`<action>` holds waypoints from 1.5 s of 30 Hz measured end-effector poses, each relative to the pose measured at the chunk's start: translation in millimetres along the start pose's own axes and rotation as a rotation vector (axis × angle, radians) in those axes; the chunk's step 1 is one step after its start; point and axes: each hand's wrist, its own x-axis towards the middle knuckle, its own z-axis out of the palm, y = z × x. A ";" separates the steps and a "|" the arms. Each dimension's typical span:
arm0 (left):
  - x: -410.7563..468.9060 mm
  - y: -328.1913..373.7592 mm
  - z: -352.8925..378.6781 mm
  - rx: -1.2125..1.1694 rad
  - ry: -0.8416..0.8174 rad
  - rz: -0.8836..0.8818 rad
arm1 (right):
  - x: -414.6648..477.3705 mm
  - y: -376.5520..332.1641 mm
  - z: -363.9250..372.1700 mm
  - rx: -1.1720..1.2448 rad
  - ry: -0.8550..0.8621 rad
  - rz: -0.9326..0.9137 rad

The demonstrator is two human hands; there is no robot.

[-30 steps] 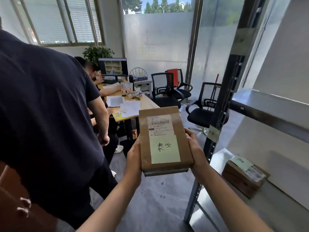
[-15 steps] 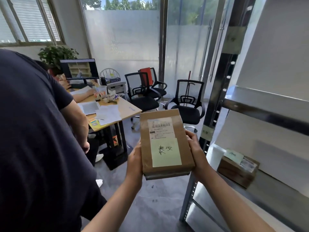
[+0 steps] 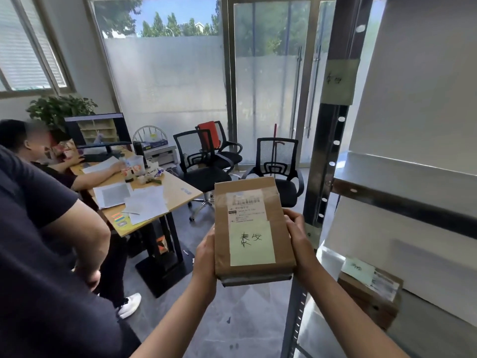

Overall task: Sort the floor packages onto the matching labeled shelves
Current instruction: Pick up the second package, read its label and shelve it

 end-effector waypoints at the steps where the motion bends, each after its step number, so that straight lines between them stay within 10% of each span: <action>1: 6.0 2.5 3.9 -0.001 -0.006 0.008 | 6.3 -1.5 -0.6 -0.003 0.000 -0.010; 45: 37.9 90.5 86.5 0.003 -0.569 0.339 | -27.4 -111.8 3.2 -0.016 0.409 -0.387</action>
